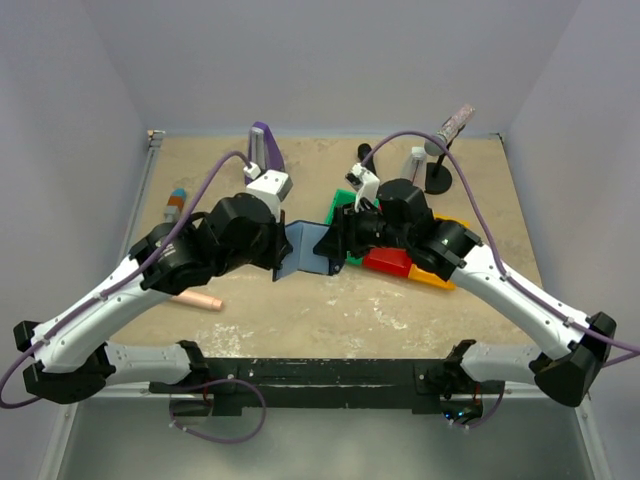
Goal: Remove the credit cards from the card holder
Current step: Open the card holder at the center of the board.
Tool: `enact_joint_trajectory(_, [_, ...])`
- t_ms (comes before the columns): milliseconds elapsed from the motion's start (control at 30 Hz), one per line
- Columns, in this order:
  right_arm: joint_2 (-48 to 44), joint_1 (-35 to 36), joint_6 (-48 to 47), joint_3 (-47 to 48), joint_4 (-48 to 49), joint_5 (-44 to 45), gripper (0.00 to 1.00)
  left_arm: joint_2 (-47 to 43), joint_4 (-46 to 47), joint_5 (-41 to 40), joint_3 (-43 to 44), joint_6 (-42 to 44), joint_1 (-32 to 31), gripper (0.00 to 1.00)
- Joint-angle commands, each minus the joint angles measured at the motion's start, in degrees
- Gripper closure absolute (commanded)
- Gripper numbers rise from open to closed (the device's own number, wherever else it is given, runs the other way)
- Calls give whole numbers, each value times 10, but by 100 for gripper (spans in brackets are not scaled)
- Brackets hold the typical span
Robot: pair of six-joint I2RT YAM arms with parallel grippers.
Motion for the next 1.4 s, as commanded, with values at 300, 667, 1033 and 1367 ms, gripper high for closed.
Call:
enact_joint_trajectory(300, [-74,-26,-8,-63,79,-118,97,-79,130,109,-80,19,28,100])
enact_joint_trajectory(667, [-116,-41,-8,-90,100,-191,100,-198,266,163,-201,52,43,60])
enact_joint_trajectory(1033, [-126,-43,-3,-98,109,-216,100,-245,352,220,-277,78,44,46])
enact_joint_trajectory(1367, [-128,-42,-1,-90,97,-219,100,-240,370,229,-295,84,44,60])
